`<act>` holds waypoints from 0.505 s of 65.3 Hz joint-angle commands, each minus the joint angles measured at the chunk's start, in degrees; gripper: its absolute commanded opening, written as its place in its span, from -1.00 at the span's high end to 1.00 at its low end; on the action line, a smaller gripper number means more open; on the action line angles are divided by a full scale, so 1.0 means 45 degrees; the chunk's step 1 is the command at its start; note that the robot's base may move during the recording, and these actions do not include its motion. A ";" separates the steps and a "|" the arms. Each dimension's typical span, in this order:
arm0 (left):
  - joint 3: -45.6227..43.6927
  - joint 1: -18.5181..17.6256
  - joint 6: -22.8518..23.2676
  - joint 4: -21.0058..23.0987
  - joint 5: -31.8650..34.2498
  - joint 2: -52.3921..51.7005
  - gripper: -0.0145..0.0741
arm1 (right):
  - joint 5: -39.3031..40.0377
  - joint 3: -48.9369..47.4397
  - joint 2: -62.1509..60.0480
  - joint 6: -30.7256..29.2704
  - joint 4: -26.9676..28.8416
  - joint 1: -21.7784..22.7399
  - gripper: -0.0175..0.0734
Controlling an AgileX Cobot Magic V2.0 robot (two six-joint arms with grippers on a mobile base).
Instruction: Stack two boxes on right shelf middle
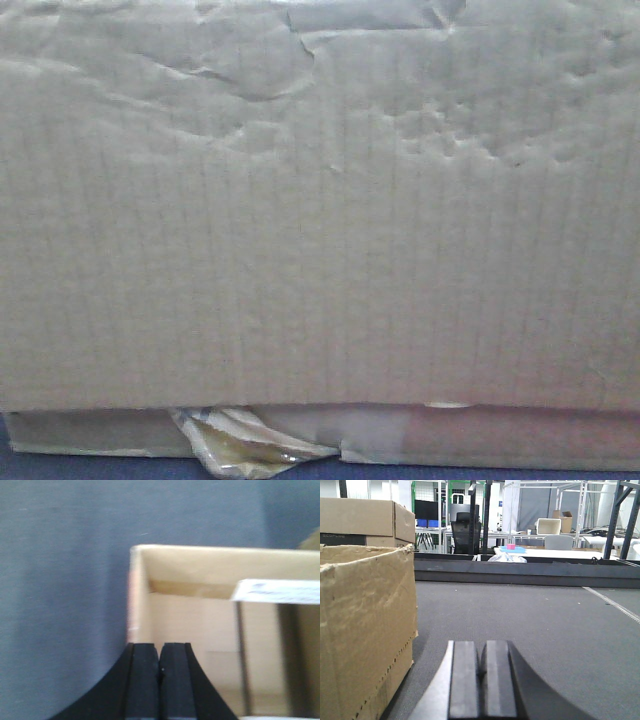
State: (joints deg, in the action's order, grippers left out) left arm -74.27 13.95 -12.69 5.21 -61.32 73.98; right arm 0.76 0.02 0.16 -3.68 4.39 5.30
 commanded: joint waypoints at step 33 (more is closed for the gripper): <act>0.0135 0.0084 -0.0434 -0.0180 0.0406 0.1873 -0.12 | 0.0224 -0.0005 -0.0037 -0.0083 0.0036 0.0053 0.97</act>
State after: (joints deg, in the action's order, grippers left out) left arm -73.60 14.26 -14.39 3.56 -60.62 80.32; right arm 0.76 0.02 0.16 -3.68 4.39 5.30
